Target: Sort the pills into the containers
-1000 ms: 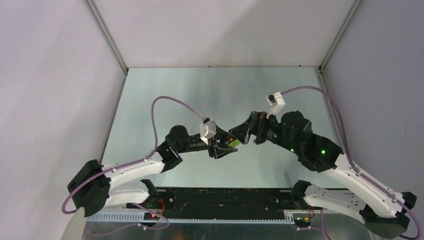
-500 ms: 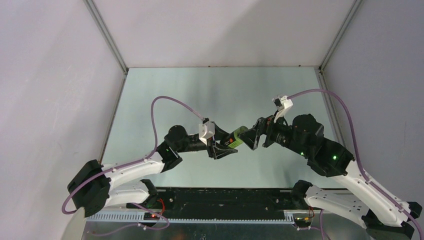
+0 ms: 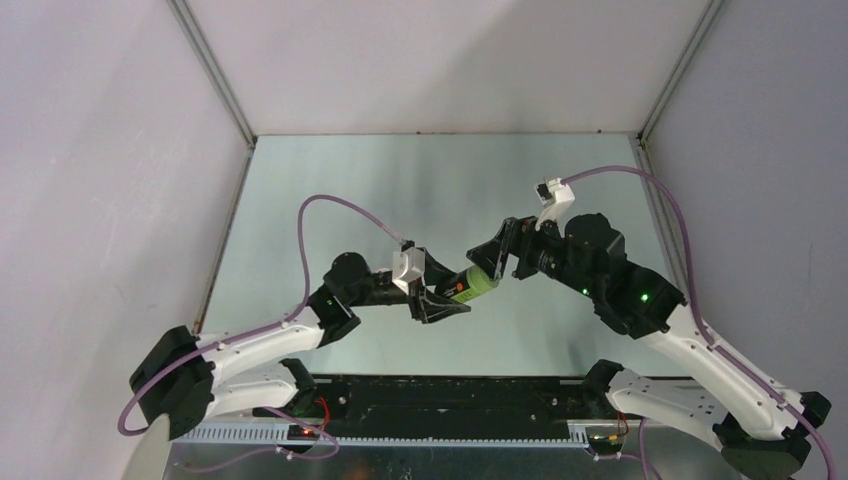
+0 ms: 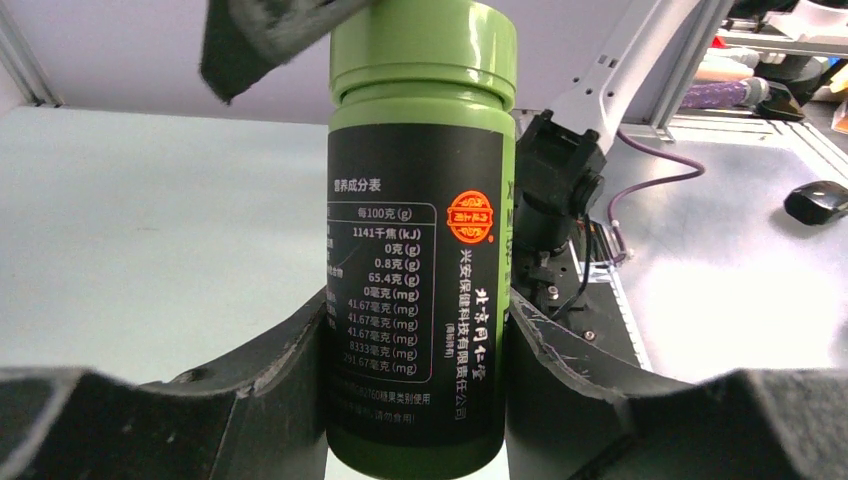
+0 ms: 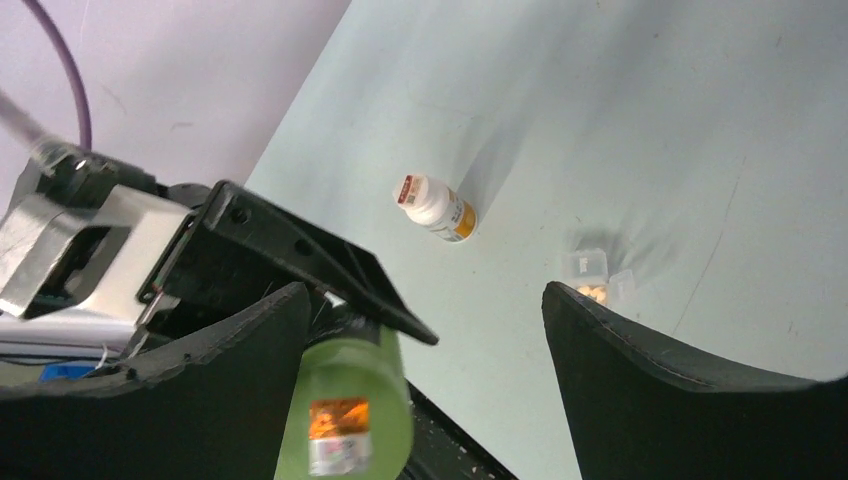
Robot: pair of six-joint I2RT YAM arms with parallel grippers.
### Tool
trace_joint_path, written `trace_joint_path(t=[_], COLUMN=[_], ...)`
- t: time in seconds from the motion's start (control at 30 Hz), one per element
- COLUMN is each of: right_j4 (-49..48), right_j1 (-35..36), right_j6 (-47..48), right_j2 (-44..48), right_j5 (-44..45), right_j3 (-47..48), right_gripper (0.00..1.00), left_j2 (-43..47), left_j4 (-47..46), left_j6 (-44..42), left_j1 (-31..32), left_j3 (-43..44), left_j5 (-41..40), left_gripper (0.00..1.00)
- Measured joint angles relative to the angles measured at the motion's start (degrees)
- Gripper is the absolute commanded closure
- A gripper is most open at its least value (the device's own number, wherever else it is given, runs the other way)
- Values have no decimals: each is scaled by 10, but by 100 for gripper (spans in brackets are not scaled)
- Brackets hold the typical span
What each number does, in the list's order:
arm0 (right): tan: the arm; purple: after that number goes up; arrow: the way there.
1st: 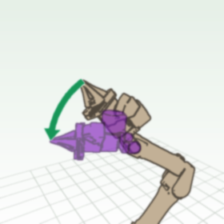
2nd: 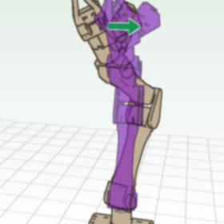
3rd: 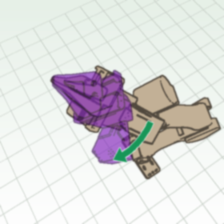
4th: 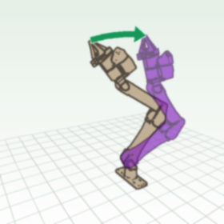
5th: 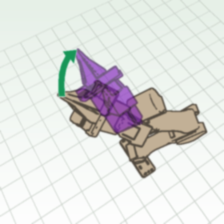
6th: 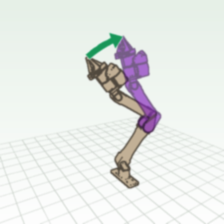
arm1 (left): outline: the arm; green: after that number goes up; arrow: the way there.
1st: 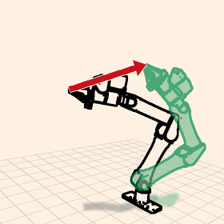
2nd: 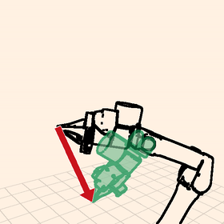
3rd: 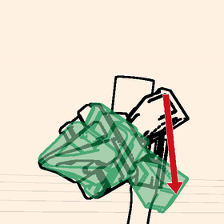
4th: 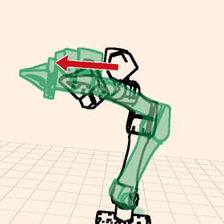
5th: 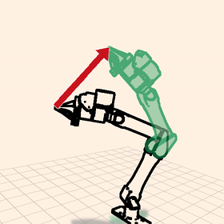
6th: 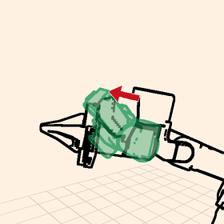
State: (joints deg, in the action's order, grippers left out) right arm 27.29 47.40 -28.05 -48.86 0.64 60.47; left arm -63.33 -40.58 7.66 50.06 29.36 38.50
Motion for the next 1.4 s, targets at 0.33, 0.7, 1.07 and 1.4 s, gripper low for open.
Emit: trace_joint_path(t=[0.33,0.7,1.07,1.4], right_j4=[-2,-3,43,37], right_j1=[-34,-66,-69,-69], right_j6=[-36,-7,169,173], right_j2=[-21,40,40,14], right_j5=[18,-76,-272,-266], right_j3=[0,0,0,0], right_gripper=[6,6,8,26], left_j2=[26,26,13,4], left_j4=[-10,-11,-7,7], left_j6=[2,9,14,14], left_j1=[0,0,0,-1], left_j3=[-4,-4,-4,-3], left_j5=[11,10,10,23], left_gripper=[100,100,100,100])
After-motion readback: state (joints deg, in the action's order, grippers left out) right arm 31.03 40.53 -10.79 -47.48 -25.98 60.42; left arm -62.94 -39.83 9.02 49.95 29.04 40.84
